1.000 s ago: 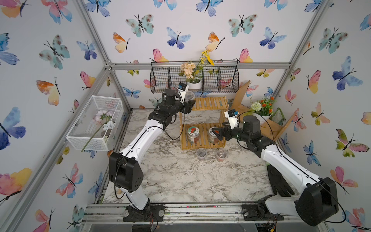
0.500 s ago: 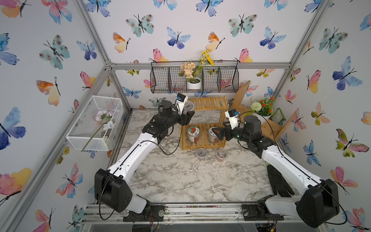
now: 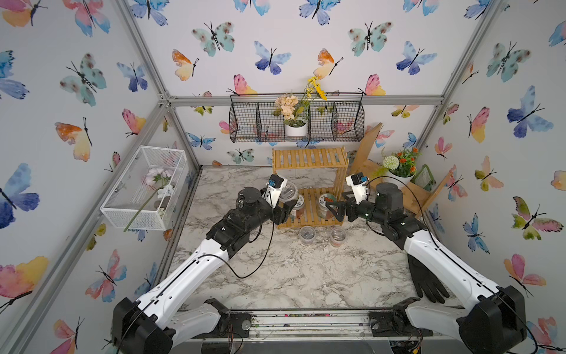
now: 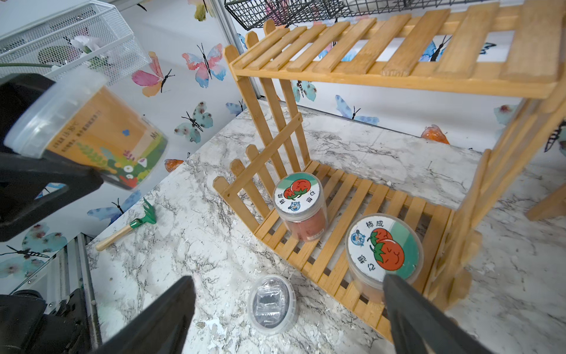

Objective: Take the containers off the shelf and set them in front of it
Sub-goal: Place the container at the center of the board.

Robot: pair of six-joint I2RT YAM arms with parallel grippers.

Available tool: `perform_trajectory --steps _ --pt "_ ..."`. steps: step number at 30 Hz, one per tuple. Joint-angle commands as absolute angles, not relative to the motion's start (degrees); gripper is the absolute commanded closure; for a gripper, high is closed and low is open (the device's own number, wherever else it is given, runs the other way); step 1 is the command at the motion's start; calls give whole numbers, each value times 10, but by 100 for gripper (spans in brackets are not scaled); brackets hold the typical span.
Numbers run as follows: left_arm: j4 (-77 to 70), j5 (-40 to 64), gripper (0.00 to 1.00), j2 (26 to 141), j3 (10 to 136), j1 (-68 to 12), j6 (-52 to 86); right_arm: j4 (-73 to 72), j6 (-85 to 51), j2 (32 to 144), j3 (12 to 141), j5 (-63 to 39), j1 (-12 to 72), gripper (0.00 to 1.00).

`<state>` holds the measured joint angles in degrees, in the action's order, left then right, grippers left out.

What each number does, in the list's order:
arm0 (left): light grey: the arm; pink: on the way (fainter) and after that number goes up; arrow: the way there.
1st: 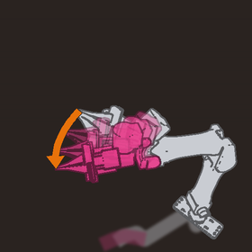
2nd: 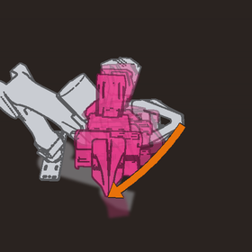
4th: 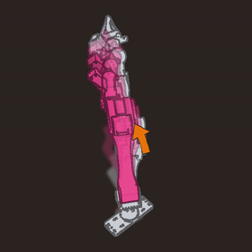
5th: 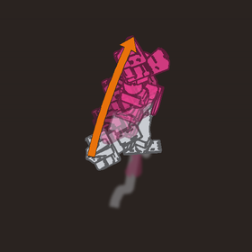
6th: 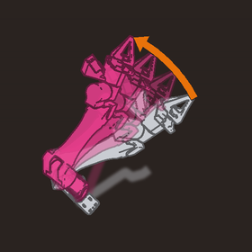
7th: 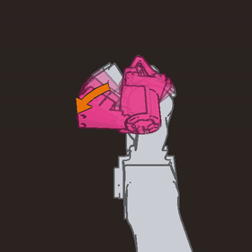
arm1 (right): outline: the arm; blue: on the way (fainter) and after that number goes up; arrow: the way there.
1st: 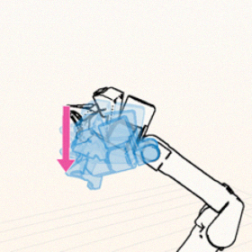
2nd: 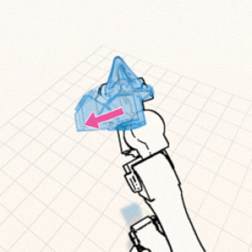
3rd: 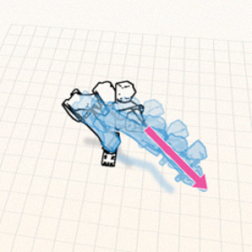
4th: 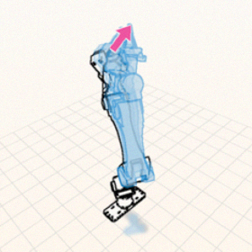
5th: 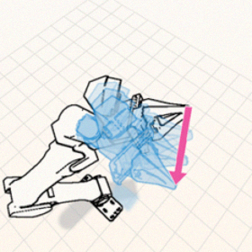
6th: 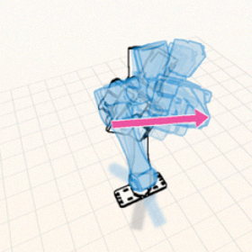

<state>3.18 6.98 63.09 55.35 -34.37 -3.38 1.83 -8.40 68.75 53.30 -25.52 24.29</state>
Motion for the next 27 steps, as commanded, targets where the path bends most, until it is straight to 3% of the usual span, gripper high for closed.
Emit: perform_trajectory --steps 1,13,27 --pt "3 40 33 597 528 -348 -15 28 -88 671 520 -271 239 2" --pt "-20 -22 35 530 424 -376 13 46 -75 651 507 -273 239 2" --pt "-223 -160 38 526 199 -424 100 65 -47 641 488 -276 239 2"
